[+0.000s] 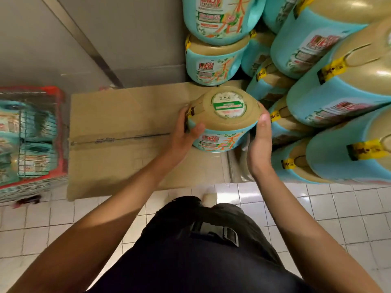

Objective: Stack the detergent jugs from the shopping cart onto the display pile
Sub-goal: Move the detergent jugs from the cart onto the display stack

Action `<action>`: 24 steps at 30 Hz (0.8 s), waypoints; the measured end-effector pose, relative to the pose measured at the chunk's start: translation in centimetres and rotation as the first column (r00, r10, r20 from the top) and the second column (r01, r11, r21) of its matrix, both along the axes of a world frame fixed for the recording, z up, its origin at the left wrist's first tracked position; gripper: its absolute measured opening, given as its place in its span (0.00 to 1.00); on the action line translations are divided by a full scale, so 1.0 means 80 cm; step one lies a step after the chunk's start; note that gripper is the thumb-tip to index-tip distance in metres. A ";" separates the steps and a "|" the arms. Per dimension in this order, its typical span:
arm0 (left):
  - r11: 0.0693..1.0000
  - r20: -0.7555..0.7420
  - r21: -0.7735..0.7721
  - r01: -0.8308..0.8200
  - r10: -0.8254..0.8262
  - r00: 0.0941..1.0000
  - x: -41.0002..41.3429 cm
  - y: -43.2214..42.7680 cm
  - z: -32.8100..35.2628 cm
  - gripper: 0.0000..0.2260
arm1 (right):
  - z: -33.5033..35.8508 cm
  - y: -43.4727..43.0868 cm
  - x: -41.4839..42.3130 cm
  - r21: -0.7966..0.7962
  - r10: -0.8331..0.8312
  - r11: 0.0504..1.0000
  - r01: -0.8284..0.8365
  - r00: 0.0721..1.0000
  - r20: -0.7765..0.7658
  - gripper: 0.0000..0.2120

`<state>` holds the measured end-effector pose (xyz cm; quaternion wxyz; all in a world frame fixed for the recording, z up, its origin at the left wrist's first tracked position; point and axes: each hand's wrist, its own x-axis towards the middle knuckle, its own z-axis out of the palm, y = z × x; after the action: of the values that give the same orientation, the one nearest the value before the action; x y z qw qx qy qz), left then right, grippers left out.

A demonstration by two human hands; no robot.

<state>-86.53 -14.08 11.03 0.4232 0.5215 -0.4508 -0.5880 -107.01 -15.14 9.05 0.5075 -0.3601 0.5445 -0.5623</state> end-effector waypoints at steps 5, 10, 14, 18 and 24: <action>0.999 0.062 -0.047 0.024 -0.021 0.998 0.010 0.008 -0.027 0.41 | -0.017 0.016 0.018 0.180 -0.045 0.983 0.026 0.994 0.098 0.30; 0.999 0.099 -0.044 -0.029 0.033 0.995 0.016 -0.009 -0.027 0.38 | -0.015 -0.012 0.024 0.224 -0.039 0.975 0.008 0.990 0.135 0.35; 0.997 0.134 -0.056 -0.062 0.069 0.989 0.009 -0.032 -0.013 0.36 | -0.007 -0.046 0.030 0.247 -0.076 0.969 0.006 0.959 0.273 0.28; 0.996 0.125 -0.071 -0.044 0.053 0.991 0.005 -0.058 0.005 0.29 | 0.004 -0.070 0.039 0.282 -0.114 0.959 0.028 0.950 0.290 0.24; 0.995 0.100 -0.062 -0.078 0.083 0.991 -0.006 -0.083 0.014 0.26 | 0.010 -0.091 0.045 0.373 -0.176 0.926 0.059 0.942 0.287 0.13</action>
<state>-87.03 -20.68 12.17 0.4379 0.5562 -0.4674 -0.5296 -103.39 -22.39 9.89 0.6099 -0.1331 0.5708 -0.5333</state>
